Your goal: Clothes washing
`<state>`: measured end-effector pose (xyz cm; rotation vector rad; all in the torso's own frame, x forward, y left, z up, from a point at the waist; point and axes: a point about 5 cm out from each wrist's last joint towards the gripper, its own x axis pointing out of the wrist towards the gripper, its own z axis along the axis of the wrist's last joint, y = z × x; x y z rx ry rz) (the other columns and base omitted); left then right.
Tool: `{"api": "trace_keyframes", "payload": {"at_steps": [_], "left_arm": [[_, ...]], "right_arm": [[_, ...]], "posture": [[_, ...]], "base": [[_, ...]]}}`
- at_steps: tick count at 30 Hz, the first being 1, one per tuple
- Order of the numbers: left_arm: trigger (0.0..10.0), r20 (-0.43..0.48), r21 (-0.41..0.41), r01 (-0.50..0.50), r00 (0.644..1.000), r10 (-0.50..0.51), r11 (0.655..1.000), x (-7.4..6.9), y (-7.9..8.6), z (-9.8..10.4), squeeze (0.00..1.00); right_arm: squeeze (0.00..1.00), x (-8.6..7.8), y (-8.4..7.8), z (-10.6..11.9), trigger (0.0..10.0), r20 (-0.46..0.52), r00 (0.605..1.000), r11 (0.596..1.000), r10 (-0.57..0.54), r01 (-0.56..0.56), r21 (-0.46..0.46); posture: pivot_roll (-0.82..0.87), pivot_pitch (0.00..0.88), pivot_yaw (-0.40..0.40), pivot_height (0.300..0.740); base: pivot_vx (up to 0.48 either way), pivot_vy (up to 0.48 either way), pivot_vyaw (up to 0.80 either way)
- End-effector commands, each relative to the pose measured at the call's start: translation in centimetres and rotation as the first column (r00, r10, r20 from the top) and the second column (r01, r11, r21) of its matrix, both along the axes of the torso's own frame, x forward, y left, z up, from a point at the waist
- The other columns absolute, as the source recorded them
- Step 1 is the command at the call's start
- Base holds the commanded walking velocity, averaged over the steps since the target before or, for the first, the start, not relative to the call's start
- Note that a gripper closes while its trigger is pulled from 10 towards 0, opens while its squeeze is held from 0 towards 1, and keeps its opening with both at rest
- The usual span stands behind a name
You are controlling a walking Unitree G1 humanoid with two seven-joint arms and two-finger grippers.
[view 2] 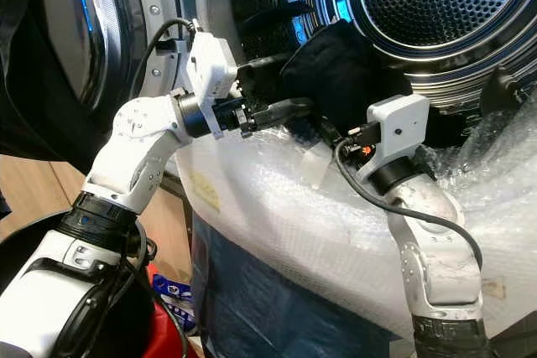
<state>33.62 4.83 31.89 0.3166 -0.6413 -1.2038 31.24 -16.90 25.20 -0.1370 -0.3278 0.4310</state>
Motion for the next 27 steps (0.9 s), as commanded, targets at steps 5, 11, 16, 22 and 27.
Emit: {"api": "trace_keyframes", "payload": {"at_steps": [5,11,16,22,27], "left_arm": [[0.0,0.06,0.058,0.024,0.998,-0.028,0.998,-0.4,-1.0,1.3,0.0],[0.0,0.077,0.053,-0.072,0.995,0.068,0.996,0.5,-0.8,1.7,0.0],[0.0,0.053,0.026,-0.089,0.995,0.088,0.996,1.0,-0.5,1.9,0.0],[0.0,0.035,0.007,-0.157,0.987,0.157,0.988,1.9,0.1,2.1,0.0],[0.0,0.009,-0.064,-0.254,0.967,0.255,0.965,2.8,0.8,2.7,0.0]], "right_arm": [[1.0,0.6,0.0,-4.9,10.0,-0.24,0.971,1.0,-0.016,0.015,-0.005],[1.0,0.6,0.0,-4.9,10.0,-0.239,0.971,1.0,-0.017,0.017,-0.004],[1.0,0.6,0.1,-5.0,10.0,-0.24,0.971,1.0,-0.016,0.015,-0.003],[1.0,0.4,0.1,-5.0,10.0,-0.239,0.971,1.0,-0.022,0.021,-0.004],[0.0,-0.4,-0.3,-4.9,10.0,-0.226,0.974,0.999,0.007,-0.019,-0.05]], "posture": [[-0.09,0.005,-0.012,0.74],[-0.09,0.004,-0.01,0.74],[-0.09,0.004,-0.006,0.74],[-0.09,0.007,-0.005,0.74],[-0.09,0.014,-0.007,0.74]], "base": [[0.0,0.0,0.0],[0.0,0.0,0.0],[0.0,0.0,0.0],[0.0,0.0,0.0],[0.0,0.0,0.0]]}}
